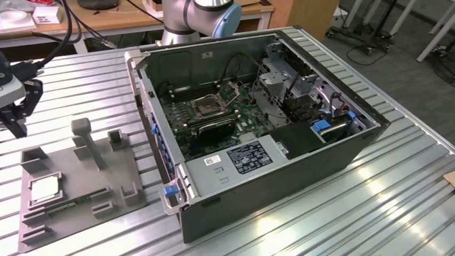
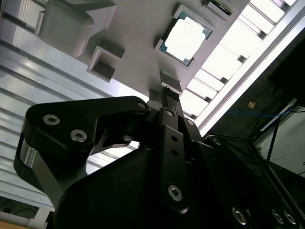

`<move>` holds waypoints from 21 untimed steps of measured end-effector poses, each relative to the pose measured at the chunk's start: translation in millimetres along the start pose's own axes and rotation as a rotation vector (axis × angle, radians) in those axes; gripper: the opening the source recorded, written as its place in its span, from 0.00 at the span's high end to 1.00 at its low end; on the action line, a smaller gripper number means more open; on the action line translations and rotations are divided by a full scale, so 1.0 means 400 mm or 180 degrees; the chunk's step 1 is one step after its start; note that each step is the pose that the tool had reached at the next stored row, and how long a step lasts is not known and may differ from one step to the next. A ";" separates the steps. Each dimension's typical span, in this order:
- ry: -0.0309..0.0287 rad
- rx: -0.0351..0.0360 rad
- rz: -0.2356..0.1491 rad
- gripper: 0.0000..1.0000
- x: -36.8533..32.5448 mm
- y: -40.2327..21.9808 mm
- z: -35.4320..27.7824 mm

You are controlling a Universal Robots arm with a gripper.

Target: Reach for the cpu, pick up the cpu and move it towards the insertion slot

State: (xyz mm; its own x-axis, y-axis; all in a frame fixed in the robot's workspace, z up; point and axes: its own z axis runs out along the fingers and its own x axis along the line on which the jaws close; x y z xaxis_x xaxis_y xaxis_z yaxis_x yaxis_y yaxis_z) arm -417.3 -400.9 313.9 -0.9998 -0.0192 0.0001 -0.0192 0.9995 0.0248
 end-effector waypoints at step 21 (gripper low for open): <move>0.0000 0.0009 0.0000 0.89 0.013 -0.003 0.007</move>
State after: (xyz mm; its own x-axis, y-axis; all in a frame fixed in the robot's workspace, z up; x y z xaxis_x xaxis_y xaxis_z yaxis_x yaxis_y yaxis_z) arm -422.3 -402.1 311.0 -0.9998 -0.0191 0.0002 -0.0191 0.9996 0.0220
